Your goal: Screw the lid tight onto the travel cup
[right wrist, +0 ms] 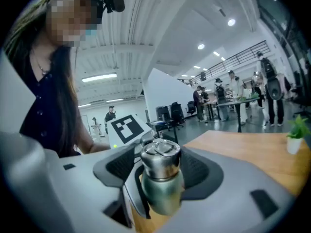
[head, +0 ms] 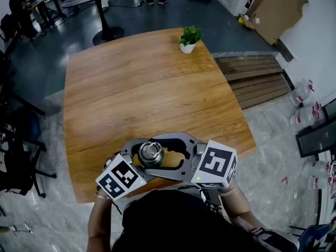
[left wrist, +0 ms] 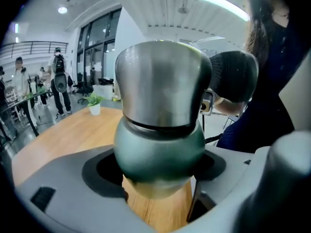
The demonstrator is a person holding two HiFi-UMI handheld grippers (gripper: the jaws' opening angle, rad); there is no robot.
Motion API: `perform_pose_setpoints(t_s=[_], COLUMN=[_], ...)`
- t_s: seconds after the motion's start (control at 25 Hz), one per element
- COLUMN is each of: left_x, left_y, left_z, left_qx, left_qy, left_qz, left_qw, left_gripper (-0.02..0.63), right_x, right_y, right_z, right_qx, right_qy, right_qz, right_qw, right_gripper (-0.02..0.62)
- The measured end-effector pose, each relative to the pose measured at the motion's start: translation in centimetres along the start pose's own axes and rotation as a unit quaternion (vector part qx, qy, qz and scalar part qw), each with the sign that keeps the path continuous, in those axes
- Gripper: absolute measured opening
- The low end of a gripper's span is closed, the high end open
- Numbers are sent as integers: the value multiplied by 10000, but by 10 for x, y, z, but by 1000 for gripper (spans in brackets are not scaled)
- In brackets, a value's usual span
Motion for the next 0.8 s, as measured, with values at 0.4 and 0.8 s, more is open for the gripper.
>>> perform_pose_setpoints(t_s=[0.4,0.8], left_x=[-1,2], left_y=[-3,0], left_z=[-9,-6], left_qx=[1233,993], left_qy=[703,864], left_qz=[-149,18], left_qw=[9898,9913], left_gripper=[394,394], right_x=[-1,5], right_y=[-13,-10], right_z=[0,3], right_qx=[-1260,-1248], right_qy=[190,-46], right_qz=[-7,167], right_qw=[9919,9920], right_gripper=[270,270])
Point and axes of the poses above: the fingertips, and each gripper's own axes: y backward along the fingers, z to its right, x out of its top, the point moved 8 cm from there along y, backward along the fingers, and after that the axes turned 4 degrees about -z, right-handed, at the moved point
